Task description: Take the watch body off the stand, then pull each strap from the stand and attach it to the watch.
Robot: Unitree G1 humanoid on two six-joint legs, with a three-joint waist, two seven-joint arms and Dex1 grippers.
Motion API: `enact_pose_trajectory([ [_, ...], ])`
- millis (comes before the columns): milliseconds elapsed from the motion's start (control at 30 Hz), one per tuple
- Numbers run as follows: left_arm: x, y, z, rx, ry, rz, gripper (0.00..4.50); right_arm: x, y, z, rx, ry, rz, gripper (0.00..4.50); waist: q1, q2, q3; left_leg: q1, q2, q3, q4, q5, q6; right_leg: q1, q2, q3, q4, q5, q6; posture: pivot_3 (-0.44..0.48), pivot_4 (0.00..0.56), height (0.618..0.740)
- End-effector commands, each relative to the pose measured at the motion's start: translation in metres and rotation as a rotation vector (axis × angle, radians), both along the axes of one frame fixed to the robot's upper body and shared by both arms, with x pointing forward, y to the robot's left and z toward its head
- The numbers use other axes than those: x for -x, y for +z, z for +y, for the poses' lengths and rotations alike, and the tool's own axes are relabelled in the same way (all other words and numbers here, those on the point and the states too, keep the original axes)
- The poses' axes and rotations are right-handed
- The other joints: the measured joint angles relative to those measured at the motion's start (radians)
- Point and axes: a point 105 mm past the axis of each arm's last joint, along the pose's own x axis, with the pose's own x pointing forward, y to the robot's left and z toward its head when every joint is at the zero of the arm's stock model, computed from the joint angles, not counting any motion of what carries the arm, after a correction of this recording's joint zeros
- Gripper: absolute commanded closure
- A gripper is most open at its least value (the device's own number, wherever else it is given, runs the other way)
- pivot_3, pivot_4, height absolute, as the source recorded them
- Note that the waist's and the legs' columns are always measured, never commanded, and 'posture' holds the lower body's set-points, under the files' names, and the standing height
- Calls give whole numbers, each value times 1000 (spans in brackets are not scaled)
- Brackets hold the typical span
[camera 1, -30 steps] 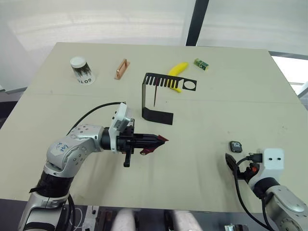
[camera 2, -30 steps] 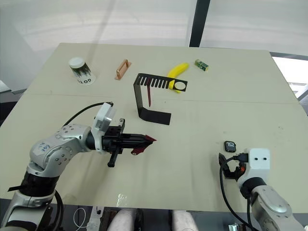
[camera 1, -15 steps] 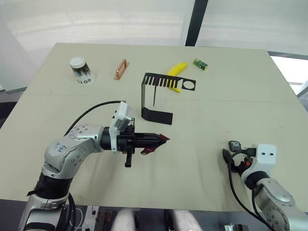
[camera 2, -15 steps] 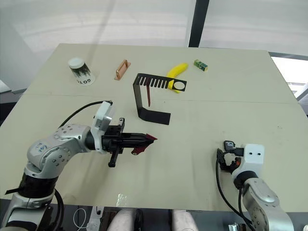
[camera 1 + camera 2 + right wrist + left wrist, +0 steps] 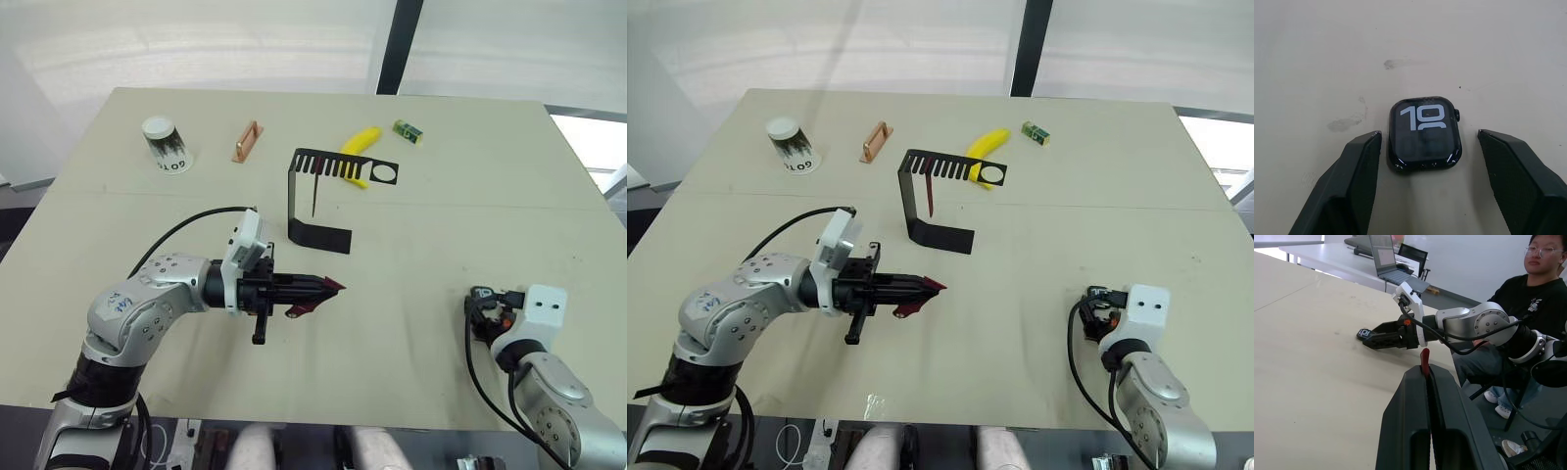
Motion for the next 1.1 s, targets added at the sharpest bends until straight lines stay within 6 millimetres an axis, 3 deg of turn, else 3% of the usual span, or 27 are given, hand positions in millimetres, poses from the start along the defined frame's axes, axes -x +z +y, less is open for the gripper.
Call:
enact_pose_trajectory([
  [33, 5, 7, -2, 9, -28, -44, 4500, 2, -7, -8, 1, -36, 29, 1260, 0, 0, 0, 0, 0, 0, 0, 0, 0, 0, 0, 0, 0, 0, 0, 0, 150, 740],
  [533, 4, 8, -1, 21, -11, -50, 4500, 0, -14, -12, -8, -39, 28, 1260, 0, -1, -1, 0, 0, 0, 1, 0, 0, 0, 0, 0, 2, 0, 0, 0, 150, 740],
  [700, 2, 9, 0, 20, -4, -49, 4500, 1, -12, -15, 27, -39, 25, 2903, -1, -2, -1, 0, 0, 0, 1, 0, 0, 0, 0, 0, 2, 0, 0, 0, 150, 740],
  [800, 0, 8, 3, 13, 5, -52, 4500, 2, -5, -18, 10, -48, 6, 2894, 1, -1, -1, 0, 0, 0, 1, 0, 0, 0, 0, 0, 2, 0, 0, 0, 150, 740],
  [1000, -7, 6, 9, -25, 33, -90, 4500, -7, 32, -14, 10, 89, -39, 2894, 0, -1, 0, 0, 0, 0, 1, 0, 0, 0, 0, 0, 3, 0, 0, 0, 150, 740],
  [1100, -18, 0, 19, -132, 51, -204, 4500, -16, 54, 18, 3, 416, 36, 2894, -9, 3, 1, 0, 0, 2, 1, 0, 0, -1, 0, 2, 2, 0, 0, 0, 150, 740],
])
